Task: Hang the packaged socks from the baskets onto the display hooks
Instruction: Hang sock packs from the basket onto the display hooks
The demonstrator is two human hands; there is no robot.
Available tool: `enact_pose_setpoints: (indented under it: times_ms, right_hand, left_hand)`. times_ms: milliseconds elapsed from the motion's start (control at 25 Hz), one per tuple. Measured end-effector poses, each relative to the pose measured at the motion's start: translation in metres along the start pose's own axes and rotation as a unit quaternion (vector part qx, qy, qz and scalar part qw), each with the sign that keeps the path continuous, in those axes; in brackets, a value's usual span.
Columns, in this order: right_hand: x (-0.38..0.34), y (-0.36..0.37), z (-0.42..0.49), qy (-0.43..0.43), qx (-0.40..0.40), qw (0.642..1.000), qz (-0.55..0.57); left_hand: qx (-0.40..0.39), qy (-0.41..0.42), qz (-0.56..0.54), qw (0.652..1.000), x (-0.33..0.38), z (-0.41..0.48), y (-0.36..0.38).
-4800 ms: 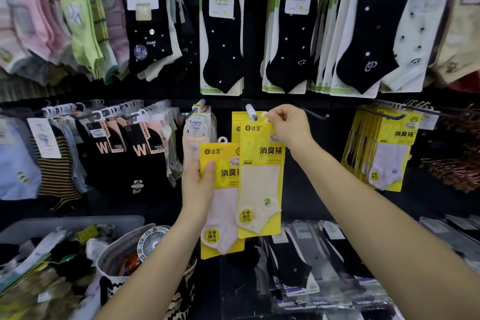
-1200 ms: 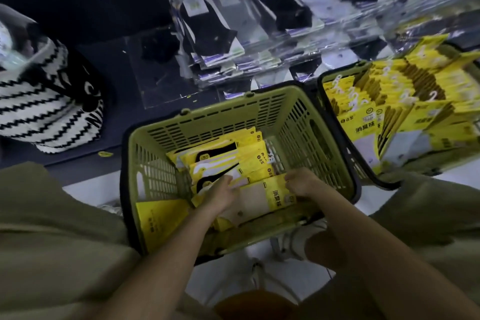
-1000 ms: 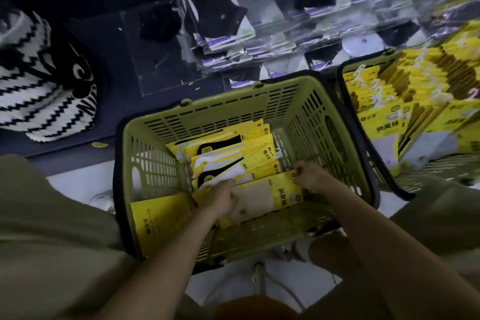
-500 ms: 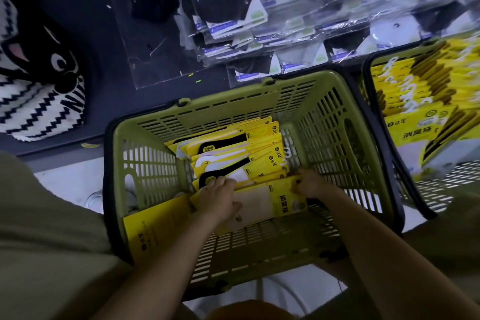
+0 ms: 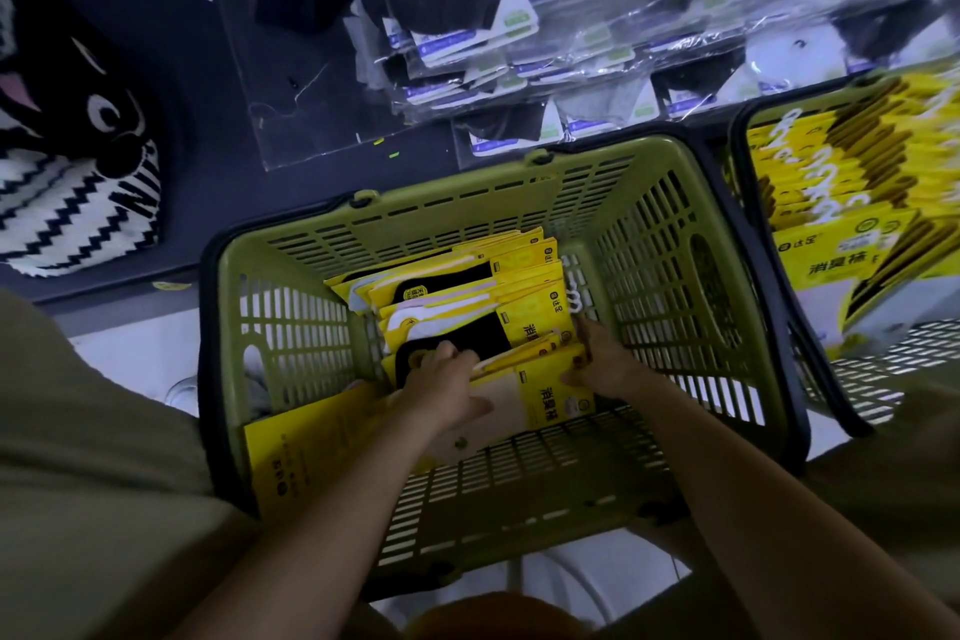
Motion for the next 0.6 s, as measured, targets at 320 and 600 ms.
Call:
enact_pose_setpoints:
  times_ms: [320,600]
  right_hand:
    - [-0.015,-0.017,-0.012,-0.019,0.048,0.996,0.078]
    - [-0.077,-0.021,-0.041,-0.040,0.103,0.883,0.457]
  left_hand:
    - [0.009,-0.009,-0.108,0.994,0.002,-0.012,-0.016]
    - [0.121,-0.010,-0.339,0.933,0.016,-0.030,-0.088]
Point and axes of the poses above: each hand's wrist, its own z-axis towards the middle knuckle, its own y-axis out of the palm, x = y × z, the point moved 8 cm from there along z, towards the middle knuckle, and after that the axes turned 3 degrees about x, right-handed, at the moved point
